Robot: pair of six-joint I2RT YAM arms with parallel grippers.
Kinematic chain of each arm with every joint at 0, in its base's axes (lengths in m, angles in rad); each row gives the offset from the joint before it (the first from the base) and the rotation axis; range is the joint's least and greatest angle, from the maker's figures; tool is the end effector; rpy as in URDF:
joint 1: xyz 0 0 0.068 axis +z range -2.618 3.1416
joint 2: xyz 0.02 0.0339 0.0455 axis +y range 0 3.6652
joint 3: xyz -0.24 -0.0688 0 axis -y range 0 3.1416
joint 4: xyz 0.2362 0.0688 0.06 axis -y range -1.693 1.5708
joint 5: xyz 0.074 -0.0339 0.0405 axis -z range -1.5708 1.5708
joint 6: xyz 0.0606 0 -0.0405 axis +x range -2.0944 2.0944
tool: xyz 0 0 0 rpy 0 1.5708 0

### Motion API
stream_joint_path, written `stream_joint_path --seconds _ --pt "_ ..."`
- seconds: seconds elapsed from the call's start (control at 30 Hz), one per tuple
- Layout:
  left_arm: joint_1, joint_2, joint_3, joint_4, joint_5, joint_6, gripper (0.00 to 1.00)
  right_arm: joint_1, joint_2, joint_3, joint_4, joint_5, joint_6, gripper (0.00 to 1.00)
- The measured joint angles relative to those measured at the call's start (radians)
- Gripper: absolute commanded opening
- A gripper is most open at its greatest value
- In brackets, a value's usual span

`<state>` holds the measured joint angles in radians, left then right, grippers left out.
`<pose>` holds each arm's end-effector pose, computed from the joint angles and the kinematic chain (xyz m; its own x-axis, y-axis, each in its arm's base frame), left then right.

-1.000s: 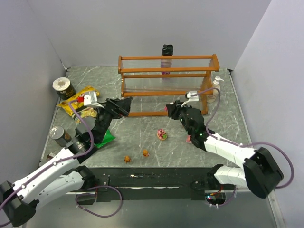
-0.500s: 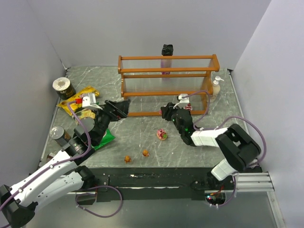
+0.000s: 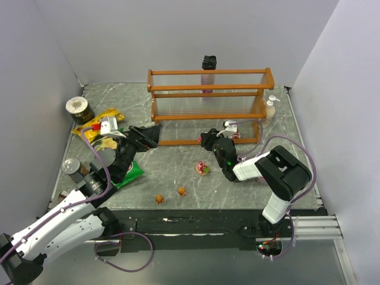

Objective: Place and organize the plastic toys onto the shelf

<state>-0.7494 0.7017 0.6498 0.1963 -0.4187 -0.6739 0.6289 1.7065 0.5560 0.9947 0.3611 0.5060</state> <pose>0.1659 -0.1207 0.3347 -0.1222 -0.6650 -0.7368 0.3219 0.6756 -0.6633 0.2817 0.1784 0.1399 -0.2397 0.3863 -0.8907 -0.1737 0.8856 0.4309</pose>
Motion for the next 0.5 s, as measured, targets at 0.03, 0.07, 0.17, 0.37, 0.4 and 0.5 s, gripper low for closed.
stream_joint_path --seconds 0.03,0.07,0.17,0.37,0.4,0.5 --pt "0.0 0.0 0.0 0.0 0.0 0.0 0.96 0.0 0.0 0.001 0.0 0.008 0.011 0.0" --pt "0.0 0.0 0.0 0.0 0.0 0.0 0.97 0.0 0.002 0.003 0.002 0.016 0.022 0.0" --pt "0.0 0.0 0.0 0.0 0.0 0.0 0.96 0.0 0.011 0.022 0.007 0.037 0.054 0.0" --pt "0.0 0.0 0.0 0.0 0.0 0.0 0.96 0.0 0.05 0.052 0.007 0.064 0.13 0.0" --pt "0.0 0.0 0.0 0.0 0.0 0.0 0.96 0.0 0.056 0.052 0.005 0.065 0.148 0.0" --pt "0.0 0.0 0.0 0.0 0.0 0.0 0.97 -0.004 0.068 0.053 -0.003 0.067 0.203 0.0"
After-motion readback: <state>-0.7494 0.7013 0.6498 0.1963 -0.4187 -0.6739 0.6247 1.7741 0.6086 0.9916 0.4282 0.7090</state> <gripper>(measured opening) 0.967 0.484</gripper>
